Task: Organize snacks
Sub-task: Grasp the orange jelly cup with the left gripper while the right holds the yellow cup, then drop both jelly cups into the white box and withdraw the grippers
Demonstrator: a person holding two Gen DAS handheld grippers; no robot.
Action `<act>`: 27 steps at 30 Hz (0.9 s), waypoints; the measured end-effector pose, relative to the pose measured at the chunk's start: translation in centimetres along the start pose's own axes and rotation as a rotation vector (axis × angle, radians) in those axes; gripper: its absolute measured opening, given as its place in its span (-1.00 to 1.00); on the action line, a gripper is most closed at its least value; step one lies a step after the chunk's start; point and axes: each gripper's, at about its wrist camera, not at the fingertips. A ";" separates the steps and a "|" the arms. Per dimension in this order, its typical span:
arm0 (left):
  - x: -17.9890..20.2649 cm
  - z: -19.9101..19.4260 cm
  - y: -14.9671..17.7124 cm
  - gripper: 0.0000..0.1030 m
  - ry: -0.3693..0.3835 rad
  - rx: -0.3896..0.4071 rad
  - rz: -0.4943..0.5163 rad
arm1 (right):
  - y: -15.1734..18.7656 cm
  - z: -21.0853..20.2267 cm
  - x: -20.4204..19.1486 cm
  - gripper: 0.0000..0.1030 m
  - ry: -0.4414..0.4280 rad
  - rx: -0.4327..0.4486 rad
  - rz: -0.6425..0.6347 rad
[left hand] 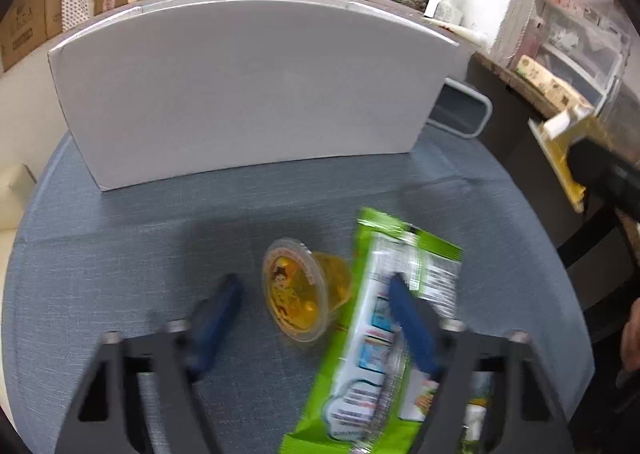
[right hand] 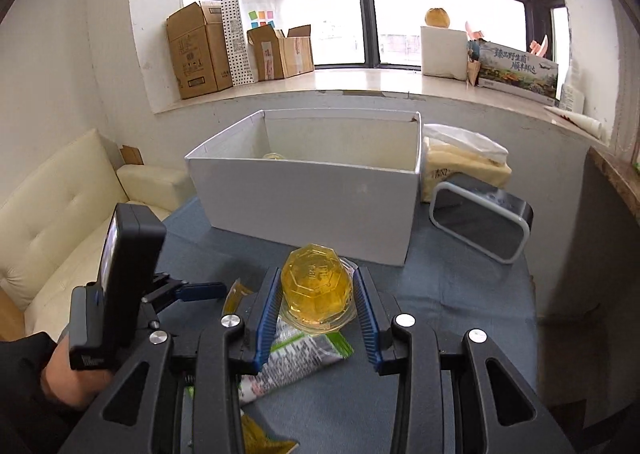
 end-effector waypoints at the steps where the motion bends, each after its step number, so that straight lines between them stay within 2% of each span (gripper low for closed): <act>1: 0.1 -0.2 -0.1 0.14 -0.006 0.005 -0.002 | 0.1 -0.1 0.1 -0.23 0.004 0.001 0.002; 3: 0.0 -0.6 -0.1 -0.15 -0.015 0.008 0.010 | 0.2 -0.1 0.3 -0.24 -0.001 0.001 0.016; 8: -0.3 -1.3 -0.1 -0.20 -0.010 0.015 0.033 | 0.3 -0.3 0.3 -0.24 -0.012 0.010 0.029; 17: -0.6 -6.5 -1.4 -0.24 0.013 0.124 0.063 | -0.2 -0.6 -0.6 -0.23 -0.031 0.033 0.028; 21: -0.9 -9.8 -3.1 -0.24 0.002 0.194 0.087 | -1.6 -0.5 -1.0 -0.23 -0.032 0.056 0.018; 27: -2.2 -13.8 -7.3 -0.24 -0.024 0.290 0.111 | -6.1 0.2 -0.9 -0.24 -0.032 0.113 0.010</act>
Point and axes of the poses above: each gripper's, at about its wrist camera, not at the fingertips, and z roughly the way its jaws point, x to its right, y to its underside, and after that the axes turned 1 degree about z, right-handed
